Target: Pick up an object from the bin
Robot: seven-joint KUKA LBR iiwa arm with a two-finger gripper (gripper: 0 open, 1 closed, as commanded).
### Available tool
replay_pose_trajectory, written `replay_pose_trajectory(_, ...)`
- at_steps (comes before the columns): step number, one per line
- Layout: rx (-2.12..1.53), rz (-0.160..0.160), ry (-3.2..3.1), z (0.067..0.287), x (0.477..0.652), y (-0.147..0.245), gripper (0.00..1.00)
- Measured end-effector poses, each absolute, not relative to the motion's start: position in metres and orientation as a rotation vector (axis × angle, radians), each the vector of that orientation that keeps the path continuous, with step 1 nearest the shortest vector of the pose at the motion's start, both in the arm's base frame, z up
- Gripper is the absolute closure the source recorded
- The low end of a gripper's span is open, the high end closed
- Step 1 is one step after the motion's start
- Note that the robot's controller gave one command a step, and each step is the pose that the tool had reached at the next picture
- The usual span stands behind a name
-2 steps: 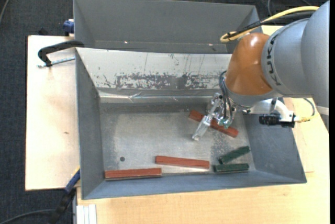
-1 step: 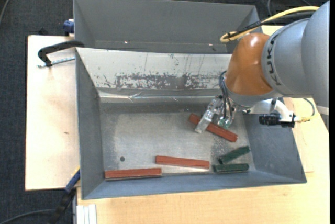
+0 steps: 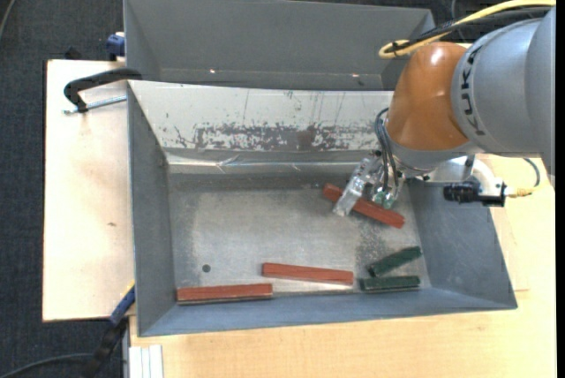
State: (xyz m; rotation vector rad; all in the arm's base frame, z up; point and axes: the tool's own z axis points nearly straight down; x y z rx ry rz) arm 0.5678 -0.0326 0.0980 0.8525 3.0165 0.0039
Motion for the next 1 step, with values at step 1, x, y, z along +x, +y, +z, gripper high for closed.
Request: replay_pose_trajectory(1,0.848,0.006,3.014,0.1670,0.5707,-0.0316,1.00)
